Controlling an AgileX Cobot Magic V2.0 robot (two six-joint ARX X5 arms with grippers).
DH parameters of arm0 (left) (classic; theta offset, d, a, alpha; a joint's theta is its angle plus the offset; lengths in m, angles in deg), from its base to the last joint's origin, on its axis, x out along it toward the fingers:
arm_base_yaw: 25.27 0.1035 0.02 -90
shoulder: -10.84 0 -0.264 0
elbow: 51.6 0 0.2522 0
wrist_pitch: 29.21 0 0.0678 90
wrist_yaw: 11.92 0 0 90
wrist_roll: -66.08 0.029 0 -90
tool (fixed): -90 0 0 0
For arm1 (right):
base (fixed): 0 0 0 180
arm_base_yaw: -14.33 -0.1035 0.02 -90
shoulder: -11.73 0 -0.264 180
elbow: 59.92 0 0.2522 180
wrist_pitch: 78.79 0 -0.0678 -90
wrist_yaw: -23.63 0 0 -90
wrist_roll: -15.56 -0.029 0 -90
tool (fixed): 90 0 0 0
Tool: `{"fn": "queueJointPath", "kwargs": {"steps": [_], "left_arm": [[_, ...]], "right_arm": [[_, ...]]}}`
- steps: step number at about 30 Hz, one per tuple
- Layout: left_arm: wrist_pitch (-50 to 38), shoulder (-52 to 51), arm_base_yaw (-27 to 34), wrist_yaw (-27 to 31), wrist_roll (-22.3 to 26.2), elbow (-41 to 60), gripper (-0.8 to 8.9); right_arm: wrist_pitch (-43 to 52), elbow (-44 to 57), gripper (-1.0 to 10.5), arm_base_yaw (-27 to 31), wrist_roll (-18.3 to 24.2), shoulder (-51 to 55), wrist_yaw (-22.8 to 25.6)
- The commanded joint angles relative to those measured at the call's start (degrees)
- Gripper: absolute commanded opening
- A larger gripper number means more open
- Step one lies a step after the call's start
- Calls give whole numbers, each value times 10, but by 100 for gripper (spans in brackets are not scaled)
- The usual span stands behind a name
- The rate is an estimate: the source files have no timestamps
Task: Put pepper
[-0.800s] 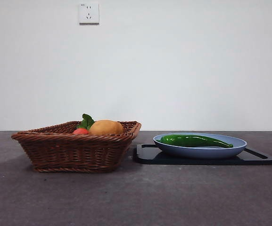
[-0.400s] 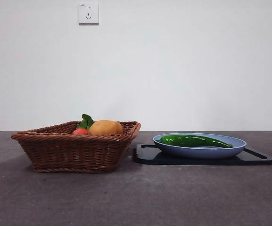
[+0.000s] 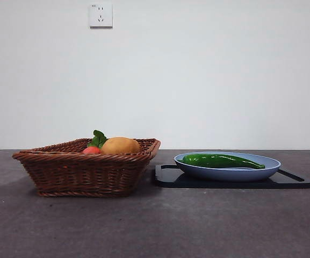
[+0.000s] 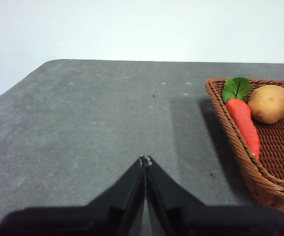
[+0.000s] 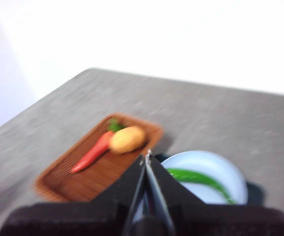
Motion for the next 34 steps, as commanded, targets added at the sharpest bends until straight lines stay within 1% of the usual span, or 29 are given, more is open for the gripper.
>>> {"fn": "queueJointPath", "kwargs": {"steps": [1, 4, 6, 10, 14, 19, 23, 26, 29, 34], "left_arm": [[-7, -2, 2, -1, -4, 2, 8], [-7, -2, 2, -1, -4, 2, 8], [-7, -2, 2, -1, -4, 2, 8], [-7, -2, 2, -1, -4, 2, 8], [-7, -2, 2, -1, -4, 2, 8], [-7, -2, 2, -1, -4, 2, 8], [-7, -2, 2, -1, -4, 2, 8], [-7, -2, 2, -1, -4, 2, 8], [-7, -2, 2, -1, -4, 2, 8], [-7, -2, 2, -1, -4, 2, 8]], "right_arm": [[84, 92, 11, 26, -3, 54, 11], [163, 193, 11, 46, -3, 123, 57], [213, 260, 11, 51, -4, 166, 75], [266, 365, 11, 52, -4, 234, 79], [278, 440, 11, 52, -6, 289, 78], [278, 509, 11, 51, -9, 340, 78], [278, 550, 11, 50, -27, 367, 79], [278, 573, 11, 50, -33, 381, 78], [257, 580, 11, 50, -38, 390, 79], [254, 580, 11, 50, -38, 390, 78]]}}
